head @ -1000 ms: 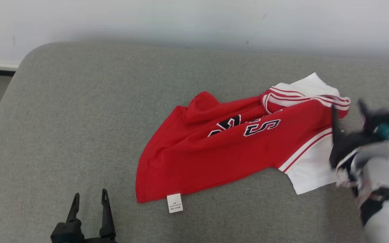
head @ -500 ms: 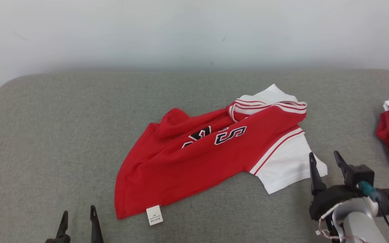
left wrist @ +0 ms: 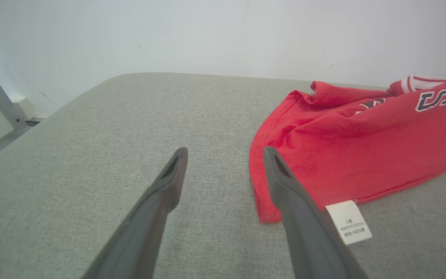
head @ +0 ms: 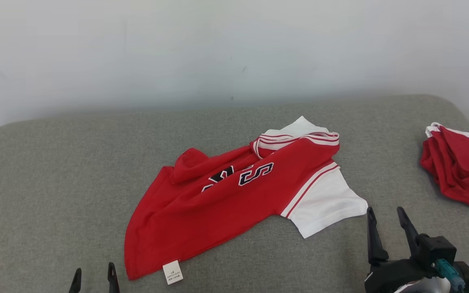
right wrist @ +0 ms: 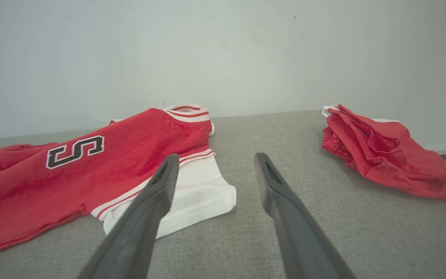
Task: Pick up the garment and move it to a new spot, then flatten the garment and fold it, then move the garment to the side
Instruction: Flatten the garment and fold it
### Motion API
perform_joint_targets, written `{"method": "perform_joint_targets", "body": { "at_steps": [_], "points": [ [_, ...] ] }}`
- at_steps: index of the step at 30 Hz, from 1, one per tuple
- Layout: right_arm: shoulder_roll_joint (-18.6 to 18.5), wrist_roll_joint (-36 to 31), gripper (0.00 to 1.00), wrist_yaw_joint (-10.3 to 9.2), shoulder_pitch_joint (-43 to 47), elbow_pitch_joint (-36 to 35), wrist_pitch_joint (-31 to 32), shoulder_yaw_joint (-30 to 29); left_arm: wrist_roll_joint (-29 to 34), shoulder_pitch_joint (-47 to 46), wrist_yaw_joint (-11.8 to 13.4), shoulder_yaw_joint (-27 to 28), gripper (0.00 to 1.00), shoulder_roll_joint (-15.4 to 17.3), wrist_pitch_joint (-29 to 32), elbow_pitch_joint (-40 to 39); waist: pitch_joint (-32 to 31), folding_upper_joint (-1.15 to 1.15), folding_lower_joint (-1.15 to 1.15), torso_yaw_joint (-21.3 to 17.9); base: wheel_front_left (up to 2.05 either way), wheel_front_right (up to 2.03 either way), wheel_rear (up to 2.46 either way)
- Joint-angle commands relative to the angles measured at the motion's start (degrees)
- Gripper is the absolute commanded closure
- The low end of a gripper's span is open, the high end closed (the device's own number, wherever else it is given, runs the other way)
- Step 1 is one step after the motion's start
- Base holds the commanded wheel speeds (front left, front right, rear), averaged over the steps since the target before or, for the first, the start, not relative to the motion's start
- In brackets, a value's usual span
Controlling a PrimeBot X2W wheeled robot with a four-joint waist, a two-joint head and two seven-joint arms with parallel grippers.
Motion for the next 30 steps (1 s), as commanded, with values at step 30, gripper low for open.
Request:
{"method": "perform_joint_targets", "body": {
  "at_steps": [30],
  "points": [
    [0.89,-0.36,0.0,-0.15,-0.33,0.63,-0.21,1.79,-8.56,-3.73,-1.3,-7.02,0.0,0.02,-0.18,6.85,6.37,0.0,0.01,-0.6,0.0,0.0,0.0]
  ]
}}
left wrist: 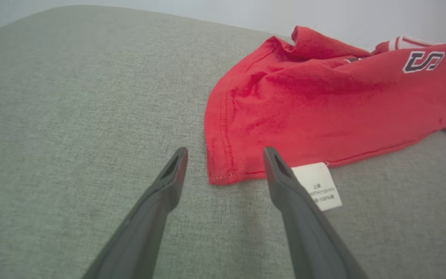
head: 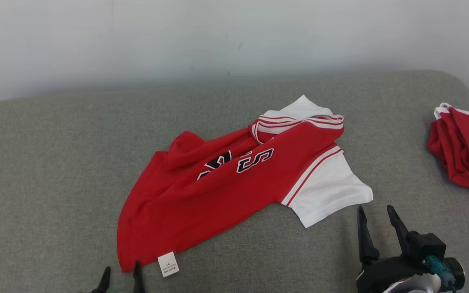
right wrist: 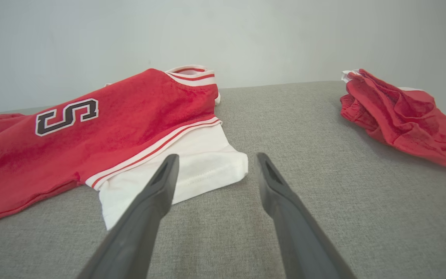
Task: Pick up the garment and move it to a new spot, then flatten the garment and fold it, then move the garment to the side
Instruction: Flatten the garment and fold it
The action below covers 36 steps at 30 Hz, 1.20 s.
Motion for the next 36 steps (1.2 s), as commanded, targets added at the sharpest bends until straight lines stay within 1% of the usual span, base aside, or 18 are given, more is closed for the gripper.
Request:
{"method": "perform_joint_targets", "body": {
  "at_steps": [1,3,10,11,12,13,14,15,23,36],
  "points": [
    [0.16,-0.29,0.0,-0.15,-0.73,-0.2,-0.22,0.01,-0.71,-1.28,-0.49,-0.96,0.0,-0.01,-0.17,1.31,2.13,0.0,0.0,0.12,0.0,0.0,0.0],
    [0.01,-0.45,0.0,-0.15,-1.03,0.03,-0.22,0.04,-1.31,-2.41,0.09,-1.33,0.0,0.09,-0.18,2.18,2.95,0.0,0.0,0.2,0.0,0.0,0.0],
    [-0.46,-0.12,0.0,-0.15,-2.13,-0.48,-0.22,0.11,-3.0,-4.21,0.6,-1.92,0.0,0.02,-0.18,4.22,4.9,0.0,0.0,0.31,0.0,0.0,0.0],
    [-0.54,-0.06,0.0,-0.15,-2.23,-0.58,-0.22,0.02,-3.14,-4.45,0.67,-1.96,0.13,0.03,-0.17,4.6,5.19,0.0,0.0,0.36,0.0,0.0,0.0],
    [-0.61,-0.05,0.0,-0.14,-2.24,-0.61,-0.22,-0.09,-3.35,-4.64,0.7,-1.98,0.53,0.03,-0.16,4.79,5.41,0.0,0.0,0.43,0.0,0.0,0.0],
    [-0.7,0.04,0.0,-0.14,-2.32,-0.55,-0.22,-0.26,-3.48,-4.8,0.66,-2.03,0.63,0.02,-0.16,4.92,5.62,0.0,0.0,0.52,0.0,0.0,0.0],
    [-0.78,0.13,0.0,-0.15,-2.44,-0.5,-0.22,-0.39,-3.69,-4.83,0.65,-2.05,0.93,0.01,-0.15,5.01,5.8,0.0,0.0,0.63,0.0,0.0,0.0],
    [-0.88,0.22,0.0,-0.14,-2.6,-0.5,-0.22,-0.59,-3.77,-4.85,0.59,-2.08,1.0,0.0,-0.13,5.01,6.07,0.0,0.0,0.77,0.0,0.0,0.0],
    [-1.33,-0.1,0.0,-0.15,-4.14,1.13,-0.22,-2.87,-2.52,-5.86,0.14,-2.28,1.0,0.02,-0.12,4.87,8.03,0.0,0.0,1.97,0.0,0.0,0.0],
    [-1.0,-0.49,0.0,-0.15,-8.07,4.38,-0.22,-6.12,-0.12,-8.08,0.49,-3.5,1.0,0.06,0.03,2.57,11.73,0.0,0.0,4.2,0.0,0.0,0.0]
  ]
}}
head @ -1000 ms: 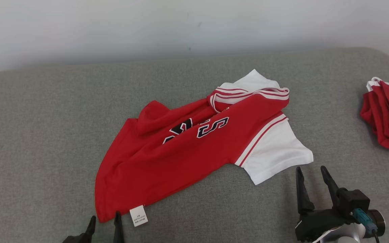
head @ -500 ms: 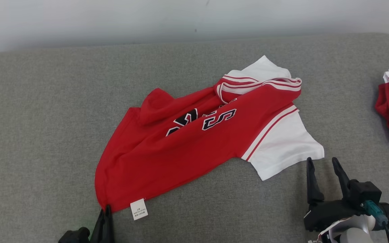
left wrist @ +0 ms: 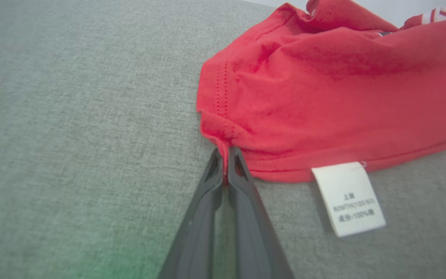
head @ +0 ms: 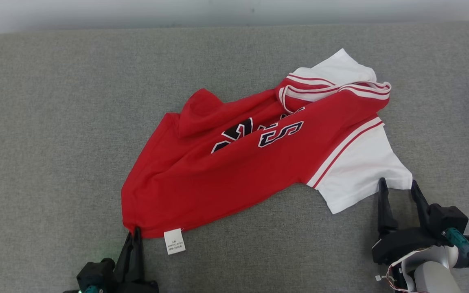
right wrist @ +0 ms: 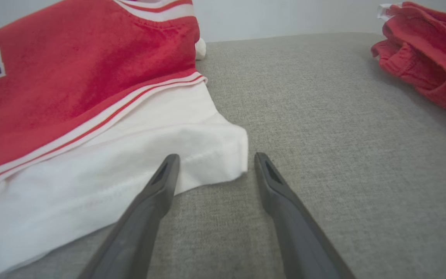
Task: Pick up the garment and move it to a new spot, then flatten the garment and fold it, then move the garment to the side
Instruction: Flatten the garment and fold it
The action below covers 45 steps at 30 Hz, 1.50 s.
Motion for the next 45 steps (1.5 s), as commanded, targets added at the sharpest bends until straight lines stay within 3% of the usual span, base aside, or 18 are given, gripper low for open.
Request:
{"method": "perform_joint_targets", "body": {
  "at_steps": [1,3,4,15,21,25,31,38,45],
  "points": [
    [0.11,-0.07,0.33,-0.16,-0.53,0.52,-0.22,-0.24,0.31,-0.65,0.33,0.04,1.0,0.13,0.28,0.31,0.43,0.0,-0.01,0.36,0.0,0.0,0.0],
    [0.15,0.05,0.83,-0.15,-1.0,0.91,-0.22,-0.04,0.59,-0.77,0.35,-0.06,1.0,0.13,0.28,0.01,0.59,0.0,-0.01,0.48,0.0,0.0,0.0],
    [0.15,0.11,1.0,-0.16,-1.14,1.12,-0.21,0.09,0.91,-0.92,0.48,0.0,1.0,0.13,0.28,-0.58,0.63,0.0,-0.01,0.51,0.0,0.0,0.0],
    [0.78,3.25,1.0,-0.16,0.48,-2.94,-0.11,0.99,4.48,1.8,-0.32,3.84,1.0,0.12,0.09,-8.3,-4.23,0.0,-0.01,-1.02,0.0,0.0,0.0],
    [0.98,6.16,1.0,-0.16,-0.04,-10.02,-0.12,3.88,8.93,0.81,-2.72,8.66,1.0,0.58,0.07,-14.64,-10.4,0.0,-0.01,-2.5,0.0,0.0,0.0],
    [-0.68,6.74,1.0,-0.16,-3.39,-13.32,-0.12,6.54,11.59,-2.63,-4.57,11.03,1.0,3.17,0.08,-17.03,-13.93,0.0,-0.01,-3.24,0.0,0.0,0.0],
    [-4.99,6.7,1.0,-0.16,-12.77,-15.16,-0.11,10.05,14.23,-11.79,-6.33,11.91,1.0,10.01,0.09,-18.09,-16.21,0.0,-0.01,-4.02,0.0,0.0,0.0],
    [-9.03,6.2,1.0,-0.16,-24.76,-12.89,-0.11,14.02,15.63,-22.74,-7.2,9.43,1.0,16.25,0.08,-13.13,-17.18,0.0,-0.01,-4.55,0.0,0.0,0.0],
    [-12.25,3.88,1.0,-0.16,-33.96,-8.68,-0.11,16.93,16.67,-33.27,-7.6,5.92,1.0,19.85,0.09,-7.94,-15.33,0.0,-0.01,-4.96,0.0,0.0,0.0]
  ]
}}
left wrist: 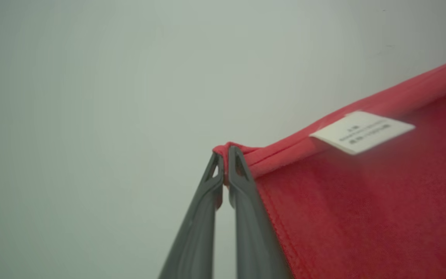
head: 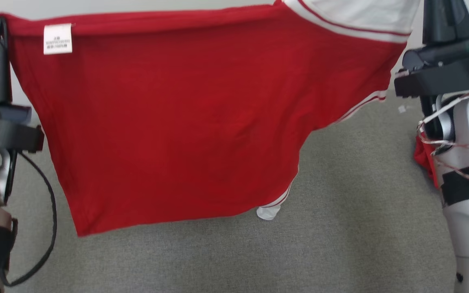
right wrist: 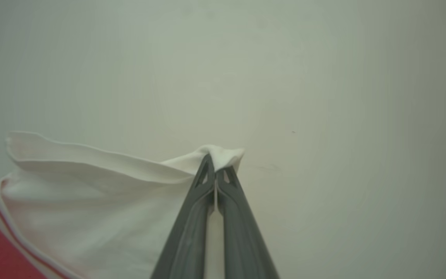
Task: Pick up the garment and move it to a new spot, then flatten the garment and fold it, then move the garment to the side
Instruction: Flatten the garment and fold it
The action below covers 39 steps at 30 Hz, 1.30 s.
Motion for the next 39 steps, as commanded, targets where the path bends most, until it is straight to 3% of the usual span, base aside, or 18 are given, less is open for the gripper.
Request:
{"method": "perform_joint_targets", "body": {
  "at_steps": [1,16,23,28,34,39],
  "points": [
    [-0.85,-0.76,1.0,-0.16,-1.75,1.12,0.04,0.17,0.75,-2.17,-0.32,-0.83,1.0,0.58,-0.16,1.27,1.11,0.0,0.0,-0.15,0.0,0.0,0.0],
    [-7.15,-6.11,1.0,-0.16,-20.1,6.07,0.04,-0.76,3.23,-22.18,0.51,-6.33,1.0,0.17,0.04,8.84,19.1,0.0,0.0,0.94,0.0,0.0,0.0],
    [-10.89,-12.62,1.0,-0.16,-33.25,8.18,0.05,-4.47,5.93,-34.51,2.65,-8.32,1.0,-0.65,-0.08,10.93,27.42,0.0,0.0,2.93,0.0,0.0,0.0],
    [-11.33,-17.0,1.0,-0.16,-40.81,7.1,0.05,-5.17,8.06,-41.96,4.91,-10.39,1.0,-0.91,-0.12,8.9,31.74,0.0,0.0,4.2,0.0,0.0,0.0],
    [-10.83,-18.38,1.0,-0.16,-42.88,6.35,0.05,-5.99,7.05,-45.47,6.4,-11.93,1.0,-1.46,-0.13,8.83,36.26,0.0,0.0,5.05,0.0,0.0,0.0],
    [-11.05,-15.26,1.0,-0.16,-35.9,4.2,0.05,-5.87,4.64,-39.38,8.62,-11.91,1.0,-2.44,-0.14,8.68,39.16,0.0,0.0,5.21,0.0,0.0,0.0]
  ]
}}
